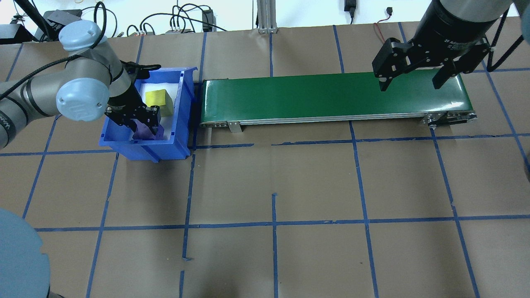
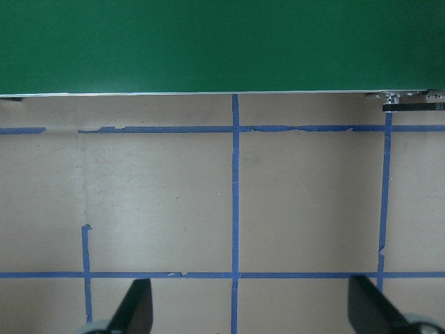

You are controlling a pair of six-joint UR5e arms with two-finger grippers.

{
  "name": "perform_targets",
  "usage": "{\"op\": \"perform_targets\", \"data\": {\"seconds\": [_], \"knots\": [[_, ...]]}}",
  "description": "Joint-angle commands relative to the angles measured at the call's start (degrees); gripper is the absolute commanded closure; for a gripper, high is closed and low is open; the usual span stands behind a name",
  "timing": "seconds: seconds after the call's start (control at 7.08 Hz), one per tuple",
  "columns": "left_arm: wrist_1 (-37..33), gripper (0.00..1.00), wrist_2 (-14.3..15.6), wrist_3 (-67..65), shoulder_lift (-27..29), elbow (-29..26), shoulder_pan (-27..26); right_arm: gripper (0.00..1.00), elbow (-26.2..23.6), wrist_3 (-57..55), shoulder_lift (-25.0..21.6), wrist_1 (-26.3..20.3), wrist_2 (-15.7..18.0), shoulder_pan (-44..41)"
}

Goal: Move block left to right into plate

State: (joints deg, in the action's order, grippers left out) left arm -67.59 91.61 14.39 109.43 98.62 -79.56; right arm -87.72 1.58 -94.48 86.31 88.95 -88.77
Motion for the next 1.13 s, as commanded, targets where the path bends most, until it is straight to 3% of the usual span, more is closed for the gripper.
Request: {"op": "perform_targets", "data": {"seconds": [0.0,0.28,0.56,0.71,0.99], "knots": [[-0.9,0.64,-0.1,-0.5,-5.0,-5.4,-0.2,0.00,0.0,0.0,0.0,0.0,0.0,0.0],[-2.9,0.64,-6.7,-0.7,-12.1,-6.8,-2.4,0.00,0.0,0.0,0.0,0.0,0.0,0.0],[-0.8,0.63,-7.7,-5.6,-11.9,-7.5,-6.6,0.00,0.0,0.0,0.0,0.0,0.0,0.0],[0.1,0.63,-9.4,-12.9,-9.3,-7.4,-10.5,0.00,0.0,0.0,0.0,0.0,0.0,0.0],[11.1,0.63,-9.9,-21.3,-1.0,-7.4,-18.1,0.00,0.0,0.0,0.0,0.0,0.0,0.0]]}}
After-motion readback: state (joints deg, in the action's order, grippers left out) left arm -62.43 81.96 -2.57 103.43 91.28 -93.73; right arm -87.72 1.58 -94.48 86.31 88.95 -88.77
